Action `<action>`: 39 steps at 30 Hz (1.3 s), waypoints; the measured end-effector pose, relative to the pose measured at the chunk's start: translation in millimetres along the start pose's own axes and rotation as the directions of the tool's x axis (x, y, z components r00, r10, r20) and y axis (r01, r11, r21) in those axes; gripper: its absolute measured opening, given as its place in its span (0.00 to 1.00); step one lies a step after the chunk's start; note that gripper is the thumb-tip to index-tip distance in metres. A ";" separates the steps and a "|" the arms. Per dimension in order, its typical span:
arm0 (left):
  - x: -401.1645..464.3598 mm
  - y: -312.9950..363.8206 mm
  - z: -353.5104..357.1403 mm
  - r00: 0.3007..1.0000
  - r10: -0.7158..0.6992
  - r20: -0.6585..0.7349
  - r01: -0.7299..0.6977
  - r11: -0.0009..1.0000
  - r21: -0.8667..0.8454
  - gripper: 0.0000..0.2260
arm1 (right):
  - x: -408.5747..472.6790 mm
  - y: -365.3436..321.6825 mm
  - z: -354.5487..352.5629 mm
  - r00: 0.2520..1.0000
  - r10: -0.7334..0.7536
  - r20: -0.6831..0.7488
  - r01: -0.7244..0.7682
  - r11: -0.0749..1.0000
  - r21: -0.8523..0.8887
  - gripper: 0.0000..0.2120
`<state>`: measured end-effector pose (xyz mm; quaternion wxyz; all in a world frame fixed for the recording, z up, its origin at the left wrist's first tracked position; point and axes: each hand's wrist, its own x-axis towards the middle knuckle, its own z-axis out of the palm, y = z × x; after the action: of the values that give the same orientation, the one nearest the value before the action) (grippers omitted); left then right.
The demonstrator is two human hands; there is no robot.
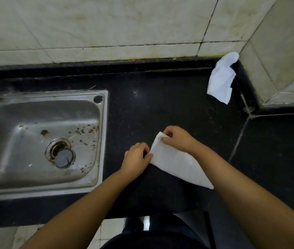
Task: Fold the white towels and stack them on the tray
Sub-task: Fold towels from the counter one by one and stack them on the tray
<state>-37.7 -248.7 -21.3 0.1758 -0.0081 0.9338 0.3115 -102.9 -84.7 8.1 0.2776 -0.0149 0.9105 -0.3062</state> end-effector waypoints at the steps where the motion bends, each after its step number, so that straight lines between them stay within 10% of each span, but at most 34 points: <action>1: 6.6 9.7 -11.6 1.000 0.014 -0.014 -0.016 0.990 -0.141 0.02 | -5.8 1.3 -16.7 0.997 -0.046 -0.069 0.052 0.995 0.080 0.04; 6: 28.2 75.4 -80.7 0.911 0.249 -0.327 -0.374 0.833 -0.407 0.06 | -46.8 -11.2 -94.8 0.912 -0.119 -0.394 0.283 0.876 0.391 0.06; 10: 12.9 101.6 -106.2 0.867 0.401 -0.295 -0.494 0.767 -0.409 0.05 | -79.8 -14.0 -108.0 0.852 -0.160 -0.499 0.387 0.834 0.393 0.05; 22: -31.8 14.5 -13.6 0.833 0.280 0.477 -0.249 0.960 -0.128 0.04 | -130.4 80.3 39.7 0.999 -0.034 0.040 0.018 0.938 0.346 0.05; 29: 28.3 38.2 -26.9 0.920 0.269 0.287 -0.224 0.958 -0.181 0.05 | -91.1 73.3 4.1 0.988 0.090 -0.126 -0.015 0.865 0.502 0.05; 39: 80.5 48.8 6.7 0.970 0.211 0.121 -0.220 0.974 0.061 0.05 | -25.3 65.9 4.0 0.887 0.325 -0.327 -0.262 0.939 0.222 0.07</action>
<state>-117.2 -197.8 -24.9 0.1941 0.1177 0.9284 0.2941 -70.0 -28.4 -19.3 0.1501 0.2034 0.9075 -0.3355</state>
